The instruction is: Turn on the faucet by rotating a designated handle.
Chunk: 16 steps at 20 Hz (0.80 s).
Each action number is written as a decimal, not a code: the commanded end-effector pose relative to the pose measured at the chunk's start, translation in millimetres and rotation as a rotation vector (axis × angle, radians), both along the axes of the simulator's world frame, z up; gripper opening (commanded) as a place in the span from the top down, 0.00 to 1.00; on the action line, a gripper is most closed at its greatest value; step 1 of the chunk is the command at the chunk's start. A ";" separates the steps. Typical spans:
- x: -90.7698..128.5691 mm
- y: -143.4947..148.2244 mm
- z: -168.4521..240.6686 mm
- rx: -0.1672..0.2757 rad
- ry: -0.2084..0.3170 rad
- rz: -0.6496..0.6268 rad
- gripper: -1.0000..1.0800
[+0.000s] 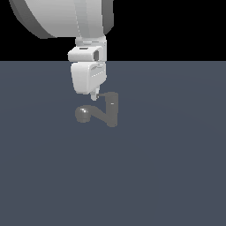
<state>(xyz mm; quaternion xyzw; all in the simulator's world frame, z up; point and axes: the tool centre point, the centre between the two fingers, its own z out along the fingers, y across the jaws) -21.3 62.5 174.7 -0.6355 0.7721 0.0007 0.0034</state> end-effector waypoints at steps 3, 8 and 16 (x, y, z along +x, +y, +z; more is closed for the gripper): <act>-9.6 -38.6 -1.1 -0.005 0.003 -0.030 1.00; -18.8 -59.3 -1.2 -0.005 0.004 -0.031 1.00; -5.4 -67.8 -0.4 -0.002 0.002 -0.008 1.00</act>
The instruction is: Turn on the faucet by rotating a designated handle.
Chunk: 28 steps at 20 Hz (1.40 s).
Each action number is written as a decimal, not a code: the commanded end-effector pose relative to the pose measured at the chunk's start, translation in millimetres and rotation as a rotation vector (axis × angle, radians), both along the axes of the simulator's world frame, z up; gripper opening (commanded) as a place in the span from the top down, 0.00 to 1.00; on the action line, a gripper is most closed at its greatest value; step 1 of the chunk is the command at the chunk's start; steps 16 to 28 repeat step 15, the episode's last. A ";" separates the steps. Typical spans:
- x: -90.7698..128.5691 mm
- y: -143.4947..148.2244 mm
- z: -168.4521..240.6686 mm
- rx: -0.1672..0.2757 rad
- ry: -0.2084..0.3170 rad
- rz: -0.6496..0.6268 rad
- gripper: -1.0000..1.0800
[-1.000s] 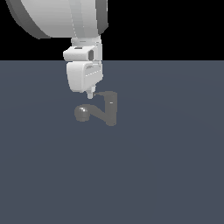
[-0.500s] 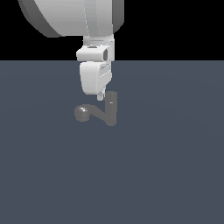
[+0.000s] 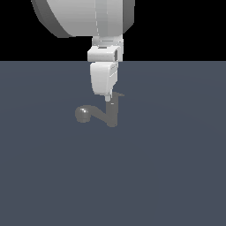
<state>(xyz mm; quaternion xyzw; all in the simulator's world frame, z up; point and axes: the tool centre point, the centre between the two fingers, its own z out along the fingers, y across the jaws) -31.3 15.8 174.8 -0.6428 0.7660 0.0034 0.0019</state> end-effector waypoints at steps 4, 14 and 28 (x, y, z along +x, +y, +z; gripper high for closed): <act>10.0 -39.3 -0.7 -0.005 -0.003 -0.034 1.00; 22.6 -83.2 -1.3 -0.007 -0.001 -0.050 1.00; 22.6 -83.2 -1.3 -0.007 -0.001 -0.050 1.00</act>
